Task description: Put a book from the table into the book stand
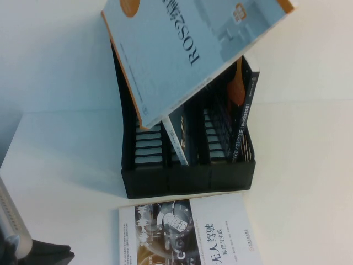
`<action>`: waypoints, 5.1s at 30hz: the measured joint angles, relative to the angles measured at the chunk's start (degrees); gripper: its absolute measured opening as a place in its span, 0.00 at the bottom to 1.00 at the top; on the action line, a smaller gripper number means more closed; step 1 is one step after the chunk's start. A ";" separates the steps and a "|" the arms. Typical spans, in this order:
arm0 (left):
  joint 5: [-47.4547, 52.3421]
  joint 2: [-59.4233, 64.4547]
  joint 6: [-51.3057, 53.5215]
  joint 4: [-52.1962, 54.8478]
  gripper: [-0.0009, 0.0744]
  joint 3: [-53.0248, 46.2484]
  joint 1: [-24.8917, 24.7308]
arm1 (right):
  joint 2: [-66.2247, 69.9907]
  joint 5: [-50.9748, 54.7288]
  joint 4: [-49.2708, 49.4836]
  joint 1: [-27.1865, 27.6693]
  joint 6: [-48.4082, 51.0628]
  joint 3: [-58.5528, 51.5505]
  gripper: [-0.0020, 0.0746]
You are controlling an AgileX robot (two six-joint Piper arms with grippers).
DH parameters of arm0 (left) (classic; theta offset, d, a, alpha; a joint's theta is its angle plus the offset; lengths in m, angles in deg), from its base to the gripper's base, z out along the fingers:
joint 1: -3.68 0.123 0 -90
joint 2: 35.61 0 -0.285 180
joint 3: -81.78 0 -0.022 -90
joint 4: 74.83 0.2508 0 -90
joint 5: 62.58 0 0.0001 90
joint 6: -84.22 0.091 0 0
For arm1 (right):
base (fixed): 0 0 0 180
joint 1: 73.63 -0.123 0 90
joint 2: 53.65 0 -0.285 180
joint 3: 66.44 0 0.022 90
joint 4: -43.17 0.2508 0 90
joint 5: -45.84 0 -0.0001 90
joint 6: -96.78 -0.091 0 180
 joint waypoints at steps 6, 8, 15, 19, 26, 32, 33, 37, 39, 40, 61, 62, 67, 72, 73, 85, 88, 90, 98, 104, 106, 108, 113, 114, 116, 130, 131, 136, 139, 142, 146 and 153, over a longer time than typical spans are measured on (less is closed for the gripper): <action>1.13 0.00 -2.57 0.00 0.01 0.00 0.00 | -0.20 0.10 -2.64 0.00 -4.52 2.34 0.21; 1.44 0.00 -2.68 0.00 0.01 0.00 0.00 | 0.22 0.10 -3.36 -0.09 -6.37 2.34 0.21; 2.64 0.00 -3.16 -0.34 0.01 0.00 0.00 | 4.20 0.10 -4.79 -0.09 -10.86 2.34 0.21; 3.15 0.00 -3.38 -1.03 0.01 0.00 0.00 | 6.84 -0.01 -5.92 -0.09 -13.42 2.34 0.21; 3.15 0.00 -3.62 -1.75 0.01 0.00 0.00 | 10.16 -3.50 -7.29 -0.09 -15.03 2.34 0.20; 3.15 0.00 -3.95 -3.24 0.01 0.00 0.00 | 11.53 -6.69 -8.29 -0.09 -15.18 2.34 0.20; 3.15 0.00 -3.95 -3.51 0.01 0.00 0.00 | 11.63 -6.79 -8.33 -0.09 -15.18 2.34 0.20; 3.15 0.00 -3.95 -3.60 0.01 0.00 0.00 | 13.00 -7.06 -8.56 -0.09 -14.84 2.34 0.20; 3.15 0.00 -3.95 -3.71 0.01 0.00 0.00 | 14.02 -7.06 -8.66 -0.24 -14.43 2.34 0.20; 3.15 0.00 -3.95 -3.71 0.01 0.00 0.00 | 14.56 -7.06 -8.94 -0.23 -14.28 2.34 0.20; 3.15 0.00 -4.08 -3.93 0.01 0.00 0.00 | 21.29 -9.67 -10.32 -0.82 -6.69 2.34 0.20; 3.15 0.00 -4.08 -3.93 0.01 0.00 0.00 | 21.34 -9.67 -10.35 -0.82 -6.60 2.34 0.20; 3.05 0.00 -4.08 -3.93 0.01 0.00 0.00 | 21.43 -10.12 -11.15 -0.82 -6.29 2.34 0.28; 3.05 0.00 -4.08 -3.93 0.01 0.00 0.00 | 21.43 -13.51 -11.60 -0.82 -6.30 2.34 0.45; 3.05 0.00 -4.08 -3.93 0.01 0.00 0.00 | 21.32 -14.68 -11.60 -0.82 -6.30 2.46 0.47; 3.28 0.00 -4.08 -3.93 0.01 0.00 0.00 | 20.71 -18.32 -13.18 -0.82 -6.30 2.60 0.49; 3.28 0.00 -4.08 -3.93 0.01 0.00 0.00 | 18.97 -20.21 -13.18 -0.82 -6.30 2.60 0.44; 3.28 0.00 -4.08 -3.93 0.01 0.00 0.00 | 16.83 -21.22 -13.18 -0.82 -5.90 2.60 0.37; 3.84 0.00 -4.08 -3.93 0.01 0.00 0.00 | 2.90 -18.13 -23.15 -0.82 -2.29 2.74 0.05; 4.08 0.00 -4.08 -3.93 0.01 0.00 0.00 | -6.71 -3.09 -36.89 -0.82 3.84 3.41 0.03; 3.19 0.00 -4.08 -3.93 0.01 0.00 0.00 | -8.29 0.11 -42.29 -0.82 5.39 3.38 0.03; 1.77 0.00 -4.20 -3.93 0.01 0.00 0.00 | -10.37 0.11 -45.84 -0.82 5.50 1.56 0.03; -6.02 0.00 -7.41 -3.55 0.01 0.00 0.00 | -16.60 0.11 -45.29 -0.82 4.53 -6.61 0.03; -7.55 0.00 -8.07 -3.29 0.01 0.00 0.00 | -17.93 0.11 -44.88 -0.82 4.11 -8.99 0.03; -11.08 0.00 -9.70 -2.03 0.01 0.00 0.00 | -20.29 0.11 -44.13 -0.82 3.48 -13.87 0.03; -16.81 0.00 -26.08 29.39 0.01 0.00 0.00 | -39.41 -9.35 -53.59 -0.82 -22.13 -68.39 0.02; -16.70 0.00 -26.43 29.64 0.01 0.00 0.00 | -41.36 -10.46 -55.26 -0.82 -26.28 -72.42 0.02; -16.45 0.00 -26.67 30.13 0.01 0.00 0.00 | -49.89 -11.69 -60.61 -0.82 -40.22 -87.34 0.02; -16.45 0.00 -26.67 30.26 0.01 0.00 0.00 | -54.38 -11.80 -61.52 -0.82 -43.04 -92.52 0.02; -16.45 0.00 -26.78 30.26 0.01 0.00 0.00 | -57.28 -11.80 -61.76 -0.82 -43.74 -95.34 0.02; -16.45 0.00 -26.78 30.26 0.01 0.00 0.00 | -58.49 -11.80 -61.32 -0.82 -43.86 -96.27 0.02; -16.45 0.00 -26.78 30.26 0.01 0.00 0.00 | -58.53 -11.80 -60.78 -0.82 -44.08 -96.35 0.02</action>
